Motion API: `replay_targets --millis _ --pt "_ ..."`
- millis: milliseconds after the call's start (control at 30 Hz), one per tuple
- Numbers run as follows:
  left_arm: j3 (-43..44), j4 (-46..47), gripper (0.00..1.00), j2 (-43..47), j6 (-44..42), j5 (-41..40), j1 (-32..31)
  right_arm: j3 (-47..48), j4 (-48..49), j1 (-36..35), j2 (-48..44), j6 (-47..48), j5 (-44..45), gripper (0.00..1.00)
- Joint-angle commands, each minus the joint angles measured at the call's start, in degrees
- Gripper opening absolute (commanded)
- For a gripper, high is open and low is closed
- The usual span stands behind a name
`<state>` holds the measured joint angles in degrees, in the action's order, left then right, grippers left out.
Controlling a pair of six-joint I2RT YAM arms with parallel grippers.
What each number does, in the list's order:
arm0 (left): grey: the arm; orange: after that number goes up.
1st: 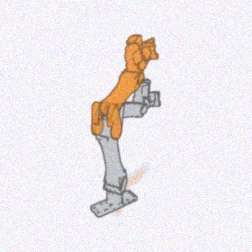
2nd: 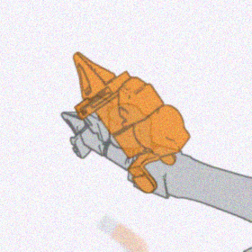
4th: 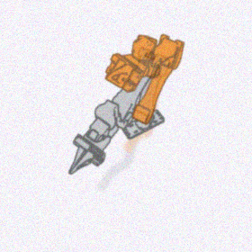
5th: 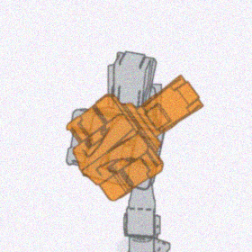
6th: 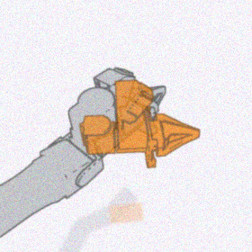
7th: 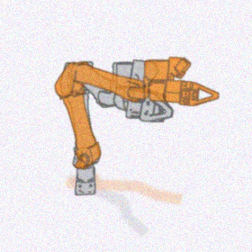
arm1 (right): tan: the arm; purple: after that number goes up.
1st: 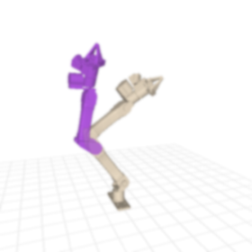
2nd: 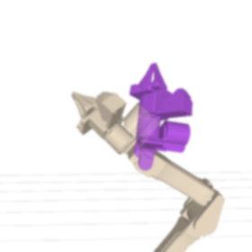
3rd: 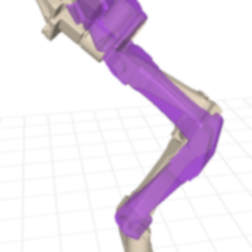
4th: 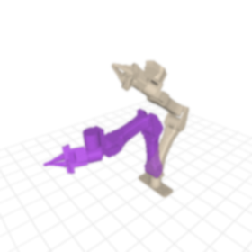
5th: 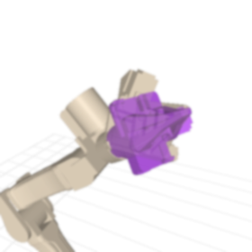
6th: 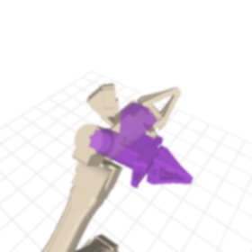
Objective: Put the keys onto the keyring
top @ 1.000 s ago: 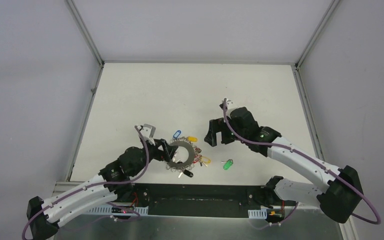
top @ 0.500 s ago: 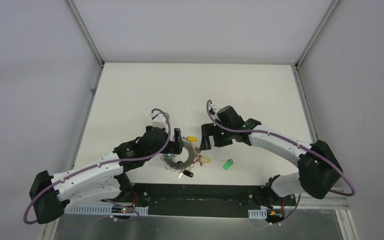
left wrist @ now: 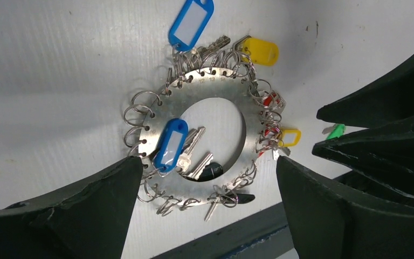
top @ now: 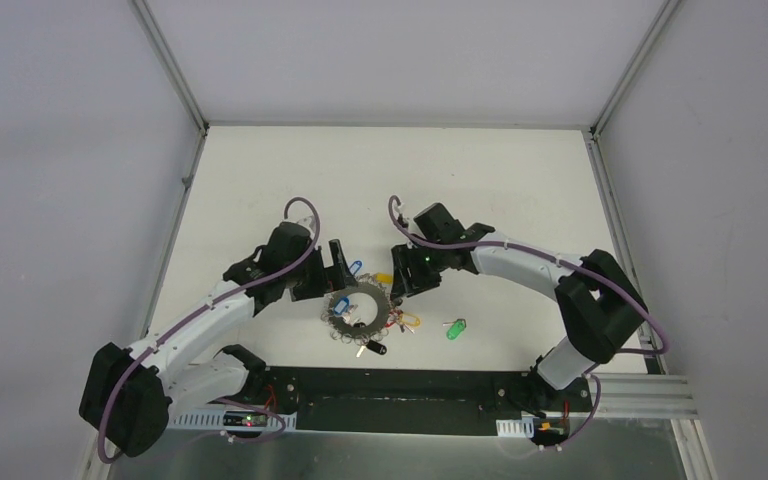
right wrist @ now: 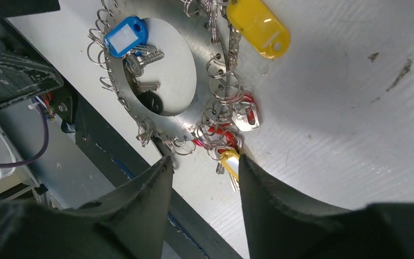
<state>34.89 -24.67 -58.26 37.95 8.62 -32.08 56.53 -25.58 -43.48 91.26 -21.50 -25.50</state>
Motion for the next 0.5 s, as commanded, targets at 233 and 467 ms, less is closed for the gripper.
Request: replay_targets --millis 233,467 --pt "-6.0 -1.6 0.98 7.5 6.6 9.7 8.5 8.7 -1.9 -4.3 6.8 1.7 0.1 0.36" --pt "-5.2 -5.1 0.97 6.5 6.5 9.1 8.5 15.9 -4.6 -6.7 10.8 1.2 1.1 0.33"
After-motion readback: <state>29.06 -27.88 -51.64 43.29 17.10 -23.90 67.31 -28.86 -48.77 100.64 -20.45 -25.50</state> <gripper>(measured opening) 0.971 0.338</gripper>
